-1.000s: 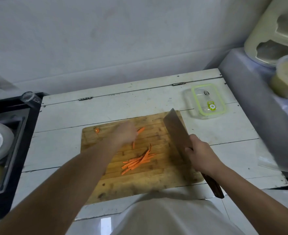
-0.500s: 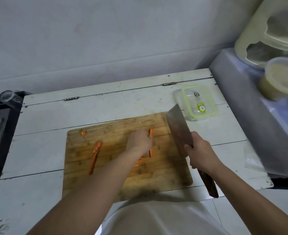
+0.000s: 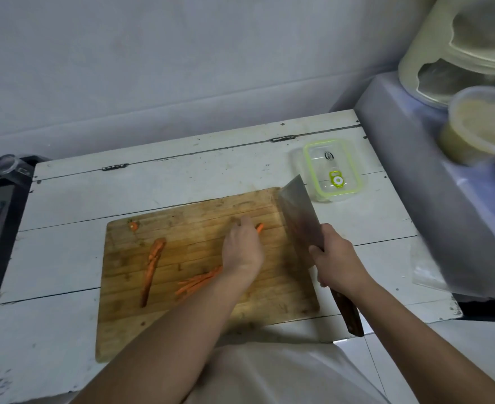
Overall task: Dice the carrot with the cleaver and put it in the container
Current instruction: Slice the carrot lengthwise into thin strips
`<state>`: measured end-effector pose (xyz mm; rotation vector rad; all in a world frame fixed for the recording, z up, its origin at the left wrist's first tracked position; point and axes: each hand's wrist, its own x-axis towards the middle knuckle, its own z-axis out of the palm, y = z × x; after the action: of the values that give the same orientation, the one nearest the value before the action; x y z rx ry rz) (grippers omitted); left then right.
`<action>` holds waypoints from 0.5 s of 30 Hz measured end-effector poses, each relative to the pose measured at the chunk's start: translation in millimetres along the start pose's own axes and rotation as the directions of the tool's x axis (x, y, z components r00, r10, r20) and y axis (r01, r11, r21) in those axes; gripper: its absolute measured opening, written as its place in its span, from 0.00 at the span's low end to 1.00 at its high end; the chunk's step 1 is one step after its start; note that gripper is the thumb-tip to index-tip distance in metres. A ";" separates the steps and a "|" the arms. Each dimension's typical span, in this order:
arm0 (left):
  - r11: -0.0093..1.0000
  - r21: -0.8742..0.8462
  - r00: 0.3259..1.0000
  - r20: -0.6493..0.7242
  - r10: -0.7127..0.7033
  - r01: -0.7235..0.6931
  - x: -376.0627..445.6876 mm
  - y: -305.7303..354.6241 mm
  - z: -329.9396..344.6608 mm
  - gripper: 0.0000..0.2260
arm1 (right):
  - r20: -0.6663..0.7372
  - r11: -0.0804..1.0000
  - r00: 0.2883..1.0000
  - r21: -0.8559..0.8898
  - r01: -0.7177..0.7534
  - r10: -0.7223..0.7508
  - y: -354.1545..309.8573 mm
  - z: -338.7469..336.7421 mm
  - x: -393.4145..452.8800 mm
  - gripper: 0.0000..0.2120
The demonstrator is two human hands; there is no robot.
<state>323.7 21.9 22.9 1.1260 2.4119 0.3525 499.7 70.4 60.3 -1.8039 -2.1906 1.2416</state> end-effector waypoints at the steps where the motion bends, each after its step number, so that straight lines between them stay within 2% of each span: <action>1: 1.000 0.008 1.000 -0.004 0.020 -0.020 -1.4 0.5 -0.1 0.11 | 0.001 1.000 1.000 -0.002 0.000 0.000 1.2 -0.9 -0.2 0.03; 4: 0.995 0.002 0.994 -0.022 0.104 -0.104 -4.4 1.6 0.9 0.10 | -0.001 1.000 1.000 0.008 -0.001 0.001 5.2 -5.0 0.0 0.03; 7: 0.982 -0.056 0.982 0.035 0.183 -0.181 -15.2 -0.3 3.0 0.11 | -0.007 1.000 1.000 0.018 0.004 -0.004 9.8 -9.8 1.3 0.04; 11: 0.981 -0.195 0.992 -0.123 -0.016 -0.008 -22.8 -11.8 -10.6 0.08 | 0.008 0.999 1.000 0.042 0.020 -0.021 14.5 -15.6 3.6 0.04; 13: 0.985 -0.159 0.998 -0.011 -0.069 0.066 -23.7 -13.3 -13.3 0.07 | 0.027 0.999 0.999 0.037 0.033 -0.034 15.6 -15.6 5.6 0.03; 15: 0.997 -0.065 0.994 0.101 -0.044 0.051 -31.6 -6.7 -10.7 0.06 | 0.051 0.999 0.998 0.027 0.047 -0.048 14.6 -14.1 6.9 0.04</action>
<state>331.7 -7.2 38.6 1.0300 2.3176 0.3514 516.2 83.8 58.2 -1.7190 -2.2190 1.3157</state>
